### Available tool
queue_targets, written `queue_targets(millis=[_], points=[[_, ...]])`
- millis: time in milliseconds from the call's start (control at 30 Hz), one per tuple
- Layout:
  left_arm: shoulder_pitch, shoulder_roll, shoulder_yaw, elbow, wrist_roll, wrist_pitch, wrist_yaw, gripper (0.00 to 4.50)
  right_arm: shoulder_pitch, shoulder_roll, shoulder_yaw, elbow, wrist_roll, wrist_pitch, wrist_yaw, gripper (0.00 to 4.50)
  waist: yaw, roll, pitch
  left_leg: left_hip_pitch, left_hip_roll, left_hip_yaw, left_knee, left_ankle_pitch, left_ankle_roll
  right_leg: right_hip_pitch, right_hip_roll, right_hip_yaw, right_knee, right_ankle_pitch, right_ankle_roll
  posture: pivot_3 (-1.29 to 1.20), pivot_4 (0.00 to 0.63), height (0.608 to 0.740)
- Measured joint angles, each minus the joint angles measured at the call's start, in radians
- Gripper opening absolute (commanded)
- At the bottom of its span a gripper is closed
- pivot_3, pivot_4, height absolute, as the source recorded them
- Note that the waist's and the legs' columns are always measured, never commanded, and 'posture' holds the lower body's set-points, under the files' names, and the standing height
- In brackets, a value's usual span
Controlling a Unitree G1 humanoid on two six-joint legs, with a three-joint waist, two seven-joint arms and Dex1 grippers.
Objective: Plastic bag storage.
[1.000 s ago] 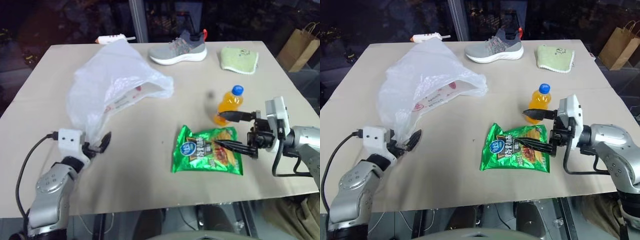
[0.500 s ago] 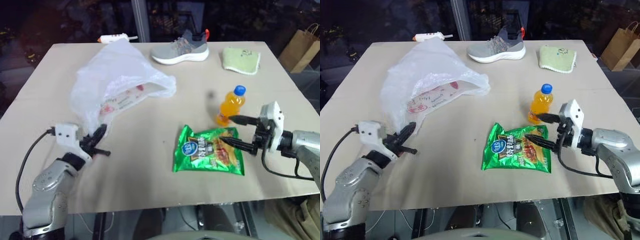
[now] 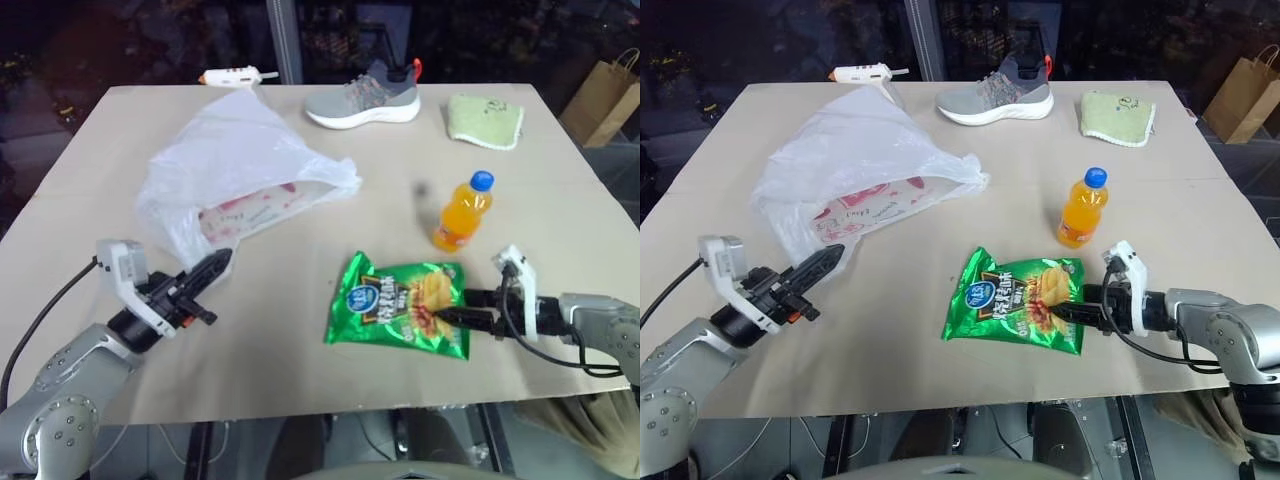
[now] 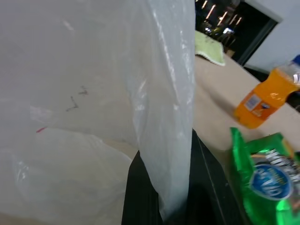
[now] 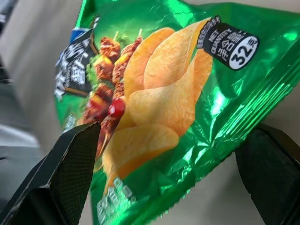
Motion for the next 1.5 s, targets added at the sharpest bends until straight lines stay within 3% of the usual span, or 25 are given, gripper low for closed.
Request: queue_targets(millis=[33, 100, 133, 233, 367, 400, 567, 800, 900, 967, 1133, 1500], points=[[0.002, 0.005, 0.0, -0.003, -0.012, 0.005, -0.001, 0.0, 0.0, 0.009, -0.002, -0.006, 0.018, 0.019, -0.005, 4.1, 0.0, 0.0, 0.0, 0.0, 0.0, 0.0, 0.0, 0.0, 0.0, 0.0, 0.0, 0.0, 0.0, 0.0, 0.0, 0.0, 0.15, 0.74], [0.004, 0.011, -0.001, -0.008, -0.021, 0.011, -0.003, 0.0, 0.001, 0.017, -0.002, -0.01, 0.039, 0.037, -0.008, 3.91, 0.0, 0.0, 0.0, 0.0, 0.0, 0.0, 0.0, 0.0, 0.0, 0.0, 0.0, 0.0, 0.0, 0.0, 0.0, 0.0, 0.15, 0.74], [0.005, 0.014, -0.002, -0.01, -0.027, 0.017, -0.007, 0.0, 0.001, 0.023, -0.003, -0.015, 0.046, 0.047, -0.012, 3.33, 0.0, 0.0, 0.0, 0.0, 0.0, -0.001, 0.0, 0.0, 0.0, 0.0, 0.0, -0.001, 0.0, 0.0, 0.0, 0.0, 0.15, 0.74], [-0.005, 0.044, -0.021, -0.01, -0.045, 0.035, -0.029, 0.0, 0.0, 0.081, -0.015, -0.019, 0.056, 0.051, -0.079, 2.24, 0.0, 0.0, 0.0, -0.001, 0.0, -0.001, 0.0, 0.0, 0.0, 0.0, 0.0, -0.001, 0.0, 0.0, 0.0, 0.0, 0.15, 0.74], [-0.027, 0.063, -0.04, -0.01, -0.07, 0.044, -0.04, 0.0, -0.001, 0.119, -0.023, -0.03, 0.087, 0.072, -0.123, 0.21, -0.001, 0.0, 0.0, -0.001, 0.0, -0.002, 0.0, 0.0, 0.0, 0.0, 0.0, -0.001, 0.0, 0.0, 0.0, 0.0, 0.15, 0.74], [-0.028, 0.066, -0.041, -0.009, -0.071, 0.044, -0.041, 0.0, -0.001, 0.12, -0.025, -0.031, 0.09, 0.073, -0.128, 0.04, -0.001, 0.0, 0.0, -0.001, 0.0, -0.002, 0.0, 0.0, 0.0, 0.0, 0.0, -0.001, 0.0, 0.0, 0.0, 0.0, 0.15, 0.74], [-0.048, 0.072, -0.059, -0.006, -0.073, 0.045, -0.058, 0.0, -0.002, 0.175, -0.035, -0.043, 0.124, 0.102, -0.199, 0.04, -0.001, 0.0, 0.0, -0.001, 0.0, -0.002, 0.0, 0.0, 0.0, 0.0, 0.0, -0.002, 0.0, 0.0, 0.0, 0.0, 0.15, 0.74], [-0.071, 0.072, -0.09, -0.003, -0.074, 0.051, -0.075, 0.0, -0.073, 0.264, -0.157, 0.004, 0.243, 0.136, -0.325, 0.04, -0.001, 0.001, 0.0, -0.002, 0.0, -0.003, 0.0, 0.0, 0.0, 0.0, 0.0, -0.003, 0.0, 0.0, 0.0, 0.0, 0.15, 0.74], [-0.076, 0.072, -0.106, 0.011, -0.072, 0.052, -0.08, 0.0, -0.072, 0.232, -0.149, 0.007, 0.232, 0.125, -0.319, 0.93, 0.0, 0.001, 0.001, -0.003, 0.0, -0.003, 0.0, 0.0, 0.0, 0.0, 0.0, -0.003, -0.001, 0.0, 0.0, 0.0, 0.15, 0.74], [-0.076, 0.072, -0.112, 0.019, -0.069, 0.052, -0.088, 0.0, -0.058, 0.204, -0.142, 0.006, 0.217, 0.108, -0.3, 1.76, 0.0, 0.001, 0.001, -0.003, -0.001, -0.003, 0.0, 0.0, 0.0, 0.0, 0.0, -0.003, -0.002, 0.0, 0.0, 0.0, 0.15, 0.74], [-0.073, 0.072, -0.119, 0.03, -0.052, 0.051, -0.097, 0.0, -0.027, 0.197, -0.101, 0.004, 0.2, 0.077, -0.256, 4.43, -0.003, 0.001, 0.001, -0.002, 0.0, -0.003, -0.001, 0.0, 0.0, -0.001, 0.001, -0.003, -0.001, 0.0, 0.0, 0.0, 0.15, 0.74], [-0.065, 0.056, -0.142, 0.03, -0.03, 0.037, -0.099, 0.0, -0.072, 0.378, -0.016, 0.06, 0.175, 0.077, -0.353, 4.47, -0.007, 0.001, 0.0, -0.002, 0.0, -0.003, -0.001, 0.0, 0.0, 0.0, 0.001, -0.003, -0.001, 0.0, 0.0, 0.0, 0.15, 0.74]])
